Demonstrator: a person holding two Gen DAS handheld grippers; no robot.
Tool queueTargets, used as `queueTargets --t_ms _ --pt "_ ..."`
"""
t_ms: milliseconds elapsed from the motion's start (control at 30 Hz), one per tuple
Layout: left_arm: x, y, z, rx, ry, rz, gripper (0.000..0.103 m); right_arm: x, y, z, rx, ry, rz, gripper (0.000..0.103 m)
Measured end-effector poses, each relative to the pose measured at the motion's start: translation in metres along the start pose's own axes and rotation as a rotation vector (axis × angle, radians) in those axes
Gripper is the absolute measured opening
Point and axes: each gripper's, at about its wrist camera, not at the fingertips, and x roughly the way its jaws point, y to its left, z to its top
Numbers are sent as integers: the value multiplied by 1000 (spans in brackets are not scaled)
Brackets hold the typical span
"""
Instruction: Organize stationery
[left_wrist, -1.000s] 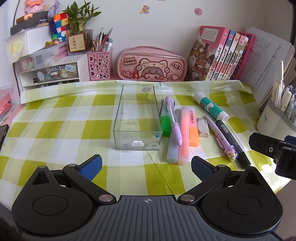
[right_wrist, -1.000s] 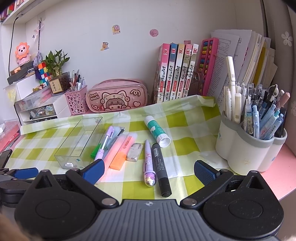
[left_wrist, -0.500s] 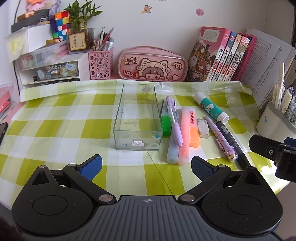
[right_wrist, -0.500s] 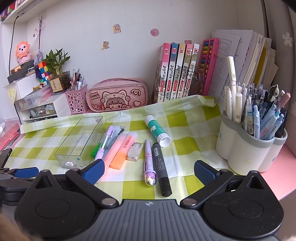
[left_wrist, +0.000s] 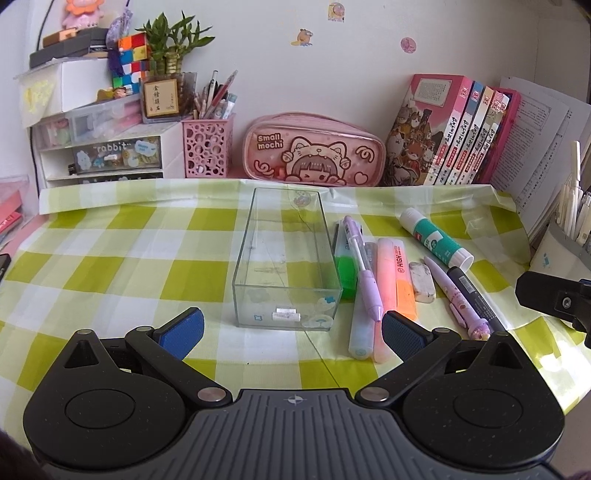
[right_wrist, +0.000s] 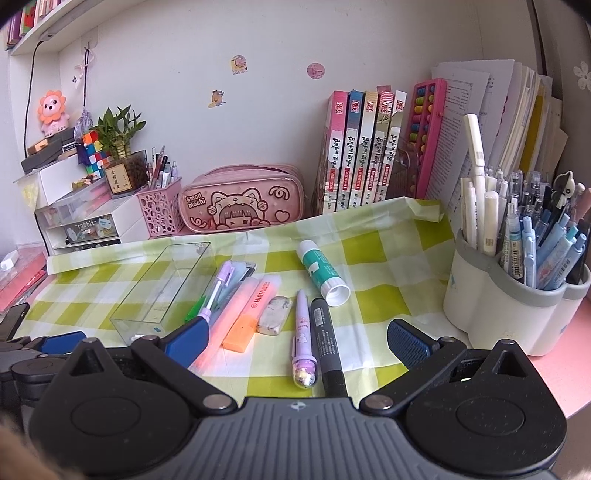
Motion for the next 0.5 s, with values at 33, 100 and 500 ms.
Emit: queueTargets --t_ms 33,100,500 --pt "2 0 0 -3 1 -4 98 3 0 0 0 2 5 103" --pt "7 0 1 -5 3 -15 98 7 -1 0 -7 2 16 103" --pt "23 -1 0 -6 64 -17 98 26 -3 0 -22 29 13 103"
